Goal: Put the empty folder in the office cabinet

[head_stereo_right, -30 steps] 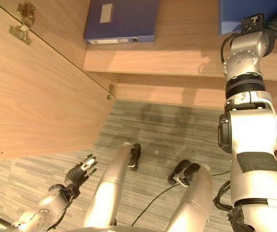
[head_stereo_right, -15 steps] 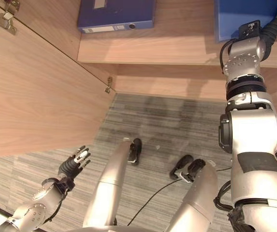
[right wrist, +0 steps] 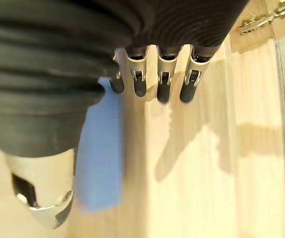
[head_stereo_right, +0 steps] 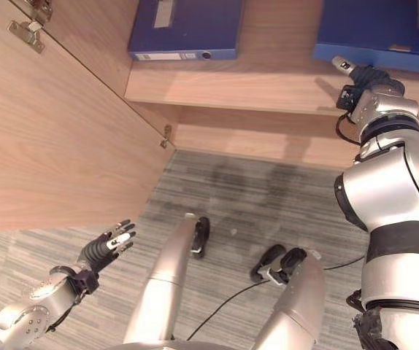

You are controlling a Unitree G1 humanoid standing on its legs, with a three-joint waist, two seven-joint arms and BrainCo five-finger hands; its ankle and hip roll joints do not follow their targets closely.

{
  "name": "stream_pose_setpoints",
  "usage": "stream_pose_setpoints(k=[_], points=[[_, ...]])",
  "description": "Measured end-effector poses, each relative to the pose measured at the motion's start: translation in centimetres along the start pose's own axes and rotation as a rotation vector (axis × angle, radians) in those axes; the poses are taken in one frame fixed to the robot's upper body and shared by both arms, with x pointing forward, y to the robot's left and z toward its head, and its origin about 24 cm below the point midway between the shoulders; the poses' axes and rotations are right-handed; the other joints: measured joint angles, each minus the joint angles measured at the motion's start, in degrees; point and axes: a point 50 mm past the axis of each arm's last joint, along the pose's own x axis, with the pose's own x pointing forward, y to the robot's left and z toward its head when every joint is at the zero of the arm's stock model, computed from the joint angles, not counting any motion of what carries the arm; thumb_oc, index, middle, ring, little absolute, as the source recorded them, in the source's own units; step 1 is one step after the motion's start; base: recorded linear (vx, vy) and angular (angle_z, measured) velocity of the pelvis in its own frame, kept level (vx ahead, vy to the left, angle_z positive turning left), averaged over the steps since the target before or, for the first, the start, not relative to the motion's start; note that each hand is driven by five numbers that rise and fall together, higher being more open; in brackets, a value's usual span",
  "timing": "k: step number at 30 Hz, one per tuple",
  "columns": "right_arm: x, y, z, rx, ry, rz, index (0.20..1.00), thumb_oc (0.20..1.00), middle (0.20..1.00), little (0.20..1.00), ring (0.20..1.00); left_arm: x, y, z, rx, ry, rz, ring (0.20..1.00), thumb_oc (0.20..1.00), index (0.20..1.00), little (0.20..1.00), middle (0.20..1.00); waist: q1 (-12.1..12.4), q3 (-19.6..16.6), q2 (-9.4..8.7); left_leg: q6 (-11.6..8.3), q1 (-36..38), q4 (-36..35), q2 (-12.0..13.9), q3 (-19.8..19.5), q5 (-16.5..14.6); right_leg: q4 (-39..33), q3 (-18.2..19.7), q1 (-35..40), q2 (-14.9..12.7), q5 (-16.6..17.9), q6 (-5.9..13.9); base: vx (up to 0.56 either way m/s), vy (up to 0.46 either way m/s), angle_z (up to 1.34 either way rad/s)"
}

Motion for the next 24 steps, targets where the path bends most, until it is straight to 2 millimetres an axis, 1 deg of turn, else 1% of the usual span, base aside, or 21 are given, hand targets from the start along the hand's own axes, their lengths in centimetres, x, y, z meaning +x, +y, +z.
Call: stream_pose_setpoints(k=[3,4,5,6,8,9,10,13,16,18,21,22,24], points=[[0.0,-1.3,-0.1,-0.337,0.02,-0.034,1.0,1.0,1.0,1.0,1.0,-0.8,0.8,-0.7,0.001,0.02,0.035,1.0,1.0,1.0,1.0,1.0,0.24,-0.09,-0.2,-0.01,-0.03,0.01,-0.1,0.04,0.0,0.0,-0.04,0.01,-0.11,-0.08,-0.1,0.0,-0.036,0.02],[-0.1,-1.7,0.1,-0.507,0.027,-0.056,1.0,1.0,1.0,1.0,1.0,-0.9,1.1,-0.5,-0.002,0.008,0.048,1.0,1.0,1.0,1.0,1.0,0.3,-0.08,-0.21,-0.01,-0.06,-0.02,-0.1,0.02,0.01,0.01,-0.05,0.0,-0.12,-0.07,-0.07,-0.02,-0.042,0.01],[-0.1,-1.9,0.2,-0.634,0.032,-0.078,1.0,1.0,1.0,1.0,1.0,-1.0,1.3,-0.2,0.014,-0.004,0.05,1.0,1.0,1.0,1.0,1.0,0.21,-0.08,-0.22,-0.01,-0.05,-0.06,-0.11,-0.01,0.01,0.0,-0.06,0.0,-0.12,-0.07,-0.08,0.0,0.0,0.0],[-0.1,-2.0,0.5,-0.719,0.024,-0.093,1.0,1.0,1.0,1.0,1.0,-1.1,1.4,-0.1,0.024,-0.011,0.046,1.0,1.0,1.0,1.0,1.0,-0.1,-0.08,-0.22,-0.01,-0.02,-0.14,-0.13,-0.02,0.01,-0.02,-0.06,-0.01,-0.11,-0.08,-0.07,-0.04,-0.019,0.0],[-0.2,-0.6,1.8,-0.851,-0.076,-0.073,1.0,1.0,1.0,1.0,1.0,-1.2,1.1,0.1,0.012,-0.032,0.037,1.0,1.0,1.0,1.0,1.0,-1.42,-0.07,-0.22,-0.08,-0.05,-0.3,-0.13,0.07,0.06,-0.16,0.08,-0.27,-0.05,-0.07,-0.08,0.0,0.0,0.0],[-0.1,-0.7,1.8,-0.925,-0.088,-0.094,1.0,1.0,1.0,1.0,1.0,-1.0,1.0,0.6,0.01,-0.056,0.028,1.0,1.0,1.0,1.0,1.0,-1.64,-0.06,-0.23,-0.08,-0.23,-0.31,-0.13,0.16,0.06,-0.13,0.14,-0.49,-0.07,-0.07,-0.09,0.0,0.0,0.0],[0.0,-1.1,1.2,-1.015,-0.074,-0.123,1.0,1.0,1.0,1.0,1.0,-0.9,0.9,0.9,0.012,-0.067,0.019,1.0,1.0,1.0,1.0,1.0,-1.66,-0.04,-0.19,-0.08,-0.24,-0.34,-0.12,0.21,0.05,-0.12,0.14,-0.55,-0.08,-0.13,-0.18,0.0,0.0,0.0],[0.2,-1.6,0.4,-1.104,-0.047,-0.143,1.0,1.0,1.0,1.0,1.0,-0.9,0.7,1.2,0.028,-0.079,0.007,1.0,1.0,1.0,1.0,1.0,-1.48,0.01,-0.09,-0.08,-0.83,-0.35,-0.12,0.21,0.05,-0.01,0.14,-1.16,-0.09,-0.18,-0.28,0.0,0.0,0.0],[0.2,-1.6,0.5,-1.096,-0.061,-0.148,1.0,1.0,1.0,1.0,1.0,-0.9,1.0,1.6,0.051,-0.095,0.02,1.0,1.0,1.0,1.0,1.0,-1.43,0.08,0.05,-0.07,-1.51,0.03,-0.12,0.37,0.05,0.62,0.33,-2.03,-0.29,-0.28,-0.48,0.0,0.0,0.0],[0.2,-1.9,0.2,-1.091,-0.05,-0.146,1.0,1.0,1.0,1.0,1.0,-0.9,1.1,1.8,0.053,-0.105,0.02,1.0,1.0,1.0,1.0,1.0,-1.38,0.16,0.19,-0.07,-1.4,0.02,-0.12,0.38,0.05,0.64,0.42,-2.07,-0.26,-0.31,-0.54,0.0,0.0,0.0],[0.2,-2.0,0.3,-1.095,-0.069,-0.152,1.0,1.0,1.0,1.0,1.0,-0.8,0.8,1.7,0.043,-0.106,0.002,1.0,1.0,1.0,1.0,1.0,-1.14,0.32,0.49,-0.07,-1.33,-0.01,-0.12,0.8,0.05,0.74,0.97,-2.46,-0.27,-0.37,-0.62,-0.01,0.002,-0.01],[0.1,-2.3,0.5,-1.03,-0.084,-0.161,1.0,1.0,1.0,1.0,1.0,-0.8,0.9,1.6,0.037,-0.107,0.007,1.0,1.0,1.0,1.0,1.0,-1.06,0.4,0.64,-0.09,-1.34,0.02,-0.12,1.01,0.06,0.73,1.25,-2.69,-0.26,-0.36,-0.62,-0.03,0.008,-0.04],[0.1,-2.3,0.8,-0.973,-0.116,-0.177,1.0,1.0,1.0,1.0,1.0,-0.7,1.4,1.2,0.026,-0.099,0.031,1.0,1.0,1.0,1.0,1.0,-0.95,0.42,0.85,-0.1,-1.68,0.07,-0.05,1.25,0.05,0.73,1.59,-3.28,-0.16,-0.31,-0.54,-0.01,0.004,-0.05]])
